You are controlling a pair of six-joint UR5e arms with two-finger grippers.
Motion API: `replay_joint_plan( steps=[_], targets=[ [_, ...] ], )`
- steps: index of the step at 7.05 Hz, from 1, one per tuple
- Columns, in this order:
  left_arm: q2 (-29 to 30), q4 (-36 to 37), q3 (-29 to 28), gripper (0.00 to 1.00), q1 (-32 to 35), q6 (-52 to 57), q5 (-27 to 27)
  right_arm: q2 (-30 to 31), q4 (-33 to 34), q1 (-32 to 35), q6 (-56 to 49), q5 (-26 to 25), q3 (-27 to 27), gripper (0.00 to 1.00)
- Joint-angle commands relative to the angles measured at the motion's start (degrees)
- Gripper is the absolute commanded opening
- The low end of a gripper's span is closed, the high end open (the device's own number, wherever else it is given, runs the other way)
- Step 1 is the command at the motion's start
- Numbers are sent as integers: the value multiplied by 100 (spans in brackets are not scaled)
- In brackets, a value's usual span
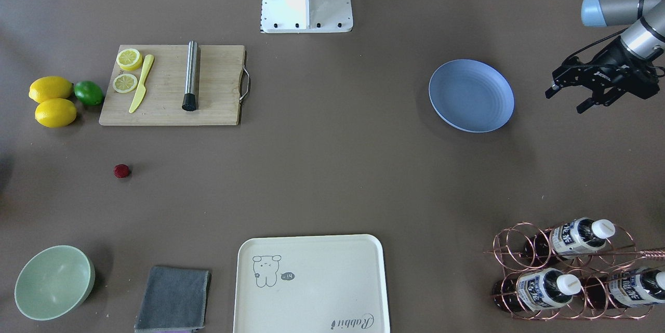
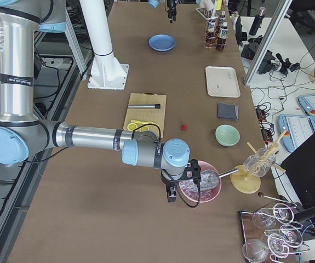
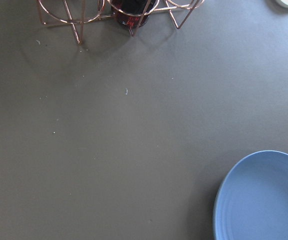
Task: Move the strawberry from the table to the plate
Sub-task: 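Push the blue plate with the left gripper toward the table center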
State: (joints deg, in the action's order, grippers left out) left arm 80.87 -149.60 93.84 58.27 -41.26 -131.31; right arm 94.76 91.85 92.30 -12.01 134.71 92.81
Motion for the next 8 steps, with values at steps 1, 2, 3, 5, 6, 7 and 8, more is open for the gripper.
replay_joint_plan(
  steps=[1,2,3,5,6,7,8],
  targets=[
    [-106,-358,-6,92,-850,-689,649,8,0,-2,-3,-6,1,100],
    [-106,-490,-41,89,-1052,-926,668,8,-9,-2,-3,-6,1,100],
    [-106,-552,-50,89,-1150,-954,721,8,0,-2,-3,-6,1,100],
    [-98,-561,-50,82,-1361,-963,870,8,0,-2,-3,-6,1,100],
    [-98,-613,-59,76,-1379,-963,870,8,0,-2,-3,-6,1,100],
    [-98,-623,-76,67,-1397,-963,870,8,0,-2,-3,-6,1,100],
    [-89,-623,-120,66,-1415,-963,879,8,0,-2,-3,-6,1,100]
  ],
)
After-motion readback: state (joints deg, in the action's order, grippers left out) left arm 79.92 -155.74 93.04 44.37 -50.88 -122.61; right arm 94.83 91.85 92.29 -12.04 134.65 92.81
